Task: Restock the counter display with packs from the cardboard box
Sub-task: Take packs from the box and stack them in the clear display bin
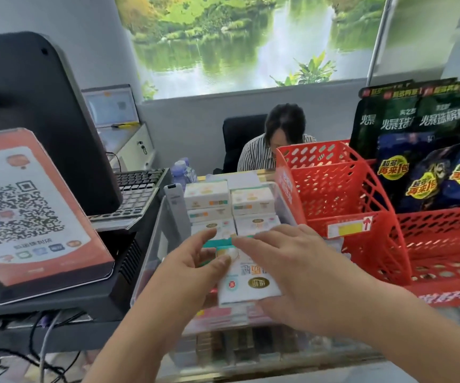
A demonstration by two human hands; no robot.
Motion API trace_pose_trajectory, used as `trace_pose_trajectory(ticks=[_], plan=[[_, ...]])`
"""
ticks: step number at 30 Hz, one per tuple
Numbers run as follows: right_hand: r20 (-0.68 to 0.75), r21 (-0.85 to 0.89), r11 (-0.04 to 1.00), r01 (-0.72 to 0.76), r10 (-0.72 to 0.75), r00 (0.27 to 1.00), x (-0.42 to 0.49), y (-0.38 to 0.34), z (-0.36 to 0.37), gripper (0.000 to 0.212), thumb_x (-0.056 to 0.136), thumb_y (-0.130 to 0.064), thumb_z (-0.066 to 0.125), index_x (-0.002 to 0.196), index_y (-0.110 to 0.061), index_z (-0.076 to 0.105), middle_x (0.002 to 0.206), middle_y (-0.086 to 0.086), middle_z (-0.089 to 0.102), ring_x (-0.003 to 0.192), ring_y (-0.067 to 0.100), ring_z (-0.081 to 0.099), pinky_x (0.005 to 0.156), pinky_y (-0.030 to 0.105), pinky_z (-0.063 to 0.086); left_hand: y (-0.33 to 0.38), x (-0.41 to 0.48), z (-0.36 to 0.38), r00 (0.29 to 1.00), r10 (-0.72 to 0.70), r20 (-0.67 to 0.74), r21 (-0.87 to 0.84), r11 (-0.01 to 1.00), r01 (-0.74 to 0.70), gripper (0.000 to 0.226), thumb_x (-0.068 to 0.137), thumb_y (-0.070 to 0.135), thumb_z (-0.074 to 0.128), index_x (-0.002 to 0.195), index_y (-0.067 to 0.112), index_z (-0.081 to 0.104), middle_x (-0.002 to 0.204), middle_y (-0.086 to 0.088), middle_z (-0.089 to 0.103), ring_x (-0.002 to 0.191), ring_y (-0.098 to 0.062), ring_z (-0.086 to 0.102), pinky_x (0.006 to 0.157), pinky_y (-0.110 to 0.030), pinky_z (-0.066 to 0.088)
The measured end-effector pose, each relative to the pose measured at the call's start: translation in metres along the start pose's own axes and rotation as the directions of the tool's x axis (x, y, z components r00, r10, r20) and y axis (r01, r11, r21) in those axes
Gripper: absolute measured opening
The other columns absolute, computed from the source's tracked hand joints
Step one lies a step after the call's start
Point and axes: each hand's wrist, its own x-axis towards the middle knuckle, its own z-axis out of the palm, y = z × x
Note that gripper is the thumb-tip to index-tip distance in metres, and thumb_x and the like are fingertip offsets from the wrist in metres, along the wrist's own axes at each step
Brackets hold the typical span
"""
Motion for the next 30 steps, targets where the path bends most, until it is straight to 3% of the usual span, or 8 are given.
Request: trace_pose_trajectory(ticks=[4,7,12,17,20,24,27,30], plan=[[0.004,-0.079,0.994,-0.076,0.077,0.997,0.022,0.004,-0.001,0.087,0.081,-0.052,0.058,0.151,-0.035,0.01,0.145,-0.011,0.042,0.133,0.016,0.036,0.108,0.037,0.03,-0.002,0.017,-0.013,0.999,-0.016,0.049,0.069,0.998,0.012,0.051,0.089,0.013,0.067,0.133,0.035,0.052,0.112,-0.004,0.064,0.076,-0.016,0.07,0.073,-0.039,0.06],[0.022,-0.154,0.977,-0.146,0.151,0.988,0.054,0.019,-0.001,0.087,0.081,-0.051,0.059,0.152,-0.033,0.011,0.146,-0.007,0.043,0.133,0.019,0.038,0.109,0.039,0.031,-0.004,0.024,-0.031,0.999,0.016,0.052,0.143,0.989,-0.023,0.046,0.089,0.024,0.068,0.128,0.043,0.055,0.117,0.005,0.064,0.088,-0.015,0.071,0.085,-0.045,0.058],[0.104,-0.3,0.931,-0.21,0.251,0.962,0.122,0.064,0.002,0.09,0.082,-0.045,0.065,0.153,-0.029,0.012,0.141,0.002,0.049,0.131,0.027,0.043,0.111,0.048,0.031,0.001,0.032,-0.049,0.995,0.055,0.088,0.197,0.978,-0.071,0.037,0.087,0.038,0.067,0.12,0.052,0.058,0.117,0.02,0.063,0.101,-0.005,0.067,0.095,-0.041,0.052],[0.154,-0.304,0.914,-0.27,0.327,0.932,0.167,0.097,0.012,0.091,0.082,-0.032,0.066,0.153,-0.032,0.011,0.146,0.004,0.046,0.133,0.029,0.041,0.109,0.052,0.032,0.004,0.042,-0.049,0.994,0.073,0.079,0.286,0.954,-0.093,0.035,0.089,0.04,0.065,0.12,0.053,0.057,0.115,0.023,0.061,0.093,0.0,0.066,0.084,-0.034,0.057],[0.197,-0.292,0.915,-0.278,0.342,0.919,0.178,0.109,0.022,0.09,0.083,-0.031,0.066,0.154,-0.033,0.01,0.148,0.004,0.042,0.135,0.029,0.038,0.109,0.054,0.032,0.004,0.049,-0.045,0.994,0.073,0.082,0.344,0.934,-0.097,0.036,0.089,0.043,0.063,0.122,0.055,0.055,0.116,0.026,0.059,0.1,0.003,0.061,0.091,-0.031,0.053],[0.227,-0.236,0.943,-0.235,0.288,0.93,0.188,0.121,0.029,0.082,0.086,-0.022,0.061,0.153,-0.036,0.015,0.144,-0.002,0.042,0.136,0.026,0.034,0.107,0.054,0.035,0.003,0.056,-0.038,0.996,0.057,0.073,0.396,0.915,-0.081,0.032,0.089,0.043,0.063,0.117,0.057,0.055,0.113,0.028,0.06,0.097,0.007,0.06,0.091,-0.025,0.049],[0.233,-0.206,0.962,-0.177,0.224,0.946,0.189,0.125,0.032,0.072,0.086,-0.013,0.055,0.148,-0.035,0.026,0.133,-0.007,0.047,0.13,0.023,0.04,0.101,0.048,0.044,-0.001,0.059,-0.032,0.997,0.024,0.079,0.397,0.916,-0.054,0.026,0.089,0.038,0.065,0.104,0.058,0.058,0.108,0.026,0.062,0.083,0.008,0.064,0.085,-0.024,0.052],[0.203,-0.19,0.967,-0.172,0.21,0.956,0.187,0.123,0.038,0.065,0.088,-0.015,0.054,0.146,-0.033,0.03,0.137,-0.007,0.048,0.13,0.024,0.043,0.101,0.046,0.044,-0.003,0.06,-0.026,0.997,0.016,0.072,0.415,0.909,-0.045,0.028,0.089,0.037,0.065,0.11,0.054,0.059,0.104,0.026,0.064,0.077,0.008,0.064,0.079,-0.021,0.053]])
